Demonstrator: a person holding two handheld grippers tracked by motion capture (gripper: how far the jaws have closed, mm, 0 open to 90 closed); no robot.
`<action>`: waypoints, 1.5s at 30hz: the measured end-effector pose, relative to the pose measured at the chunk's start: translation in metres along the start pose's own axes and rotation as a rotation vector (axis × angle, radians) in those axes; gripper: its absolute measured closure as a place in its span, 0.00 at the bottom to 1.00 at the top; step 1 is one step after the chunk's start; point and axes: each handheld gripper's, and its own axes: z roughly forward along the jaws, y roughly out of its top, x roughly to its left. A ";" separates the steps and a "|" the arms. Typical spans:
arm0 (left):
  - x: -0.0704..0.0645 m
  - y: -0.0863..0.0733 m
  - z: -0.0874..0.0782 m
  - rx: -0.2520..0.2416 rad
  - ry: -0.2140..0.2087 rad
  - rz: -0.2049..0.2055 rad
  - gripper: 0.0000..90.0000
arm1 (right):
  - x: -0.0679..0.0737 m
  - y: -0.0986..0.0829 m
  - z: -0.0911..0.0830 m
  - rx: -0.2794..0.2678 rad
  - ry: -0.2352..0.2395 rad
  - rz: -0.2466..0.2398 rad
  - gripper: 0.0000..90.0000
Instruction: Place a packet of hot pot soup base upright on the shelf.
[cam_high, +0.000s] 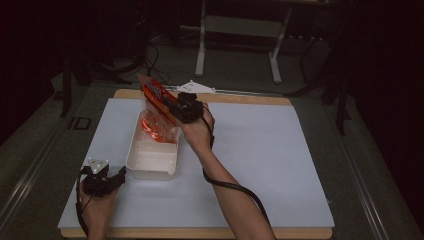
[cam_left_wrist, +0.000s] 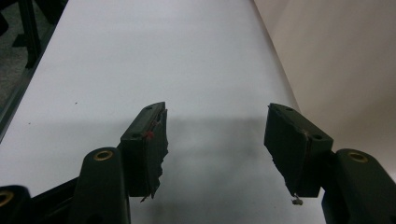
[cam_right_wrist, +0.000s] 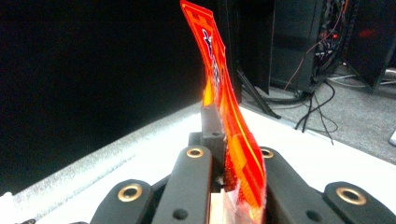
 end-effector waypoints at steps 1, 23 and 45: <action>0.000 0.000 0.000 0.000 0.000 0.000 0.44 | 0.001 0.001 0.004 0.017 -0.006 -0.012 1.00; 0.003 -0.001 -0.001 -0.005 0.000 -0.010 0.44 | 0.009 0.013 0.039 0.208 -0.040 -0.028 1.00; 0.004 -0.001 -0.001 -0.004 0.005 -0.006 0.44 | 0.006 0.012 0.037 0.225 -0.050 -0.048 0.99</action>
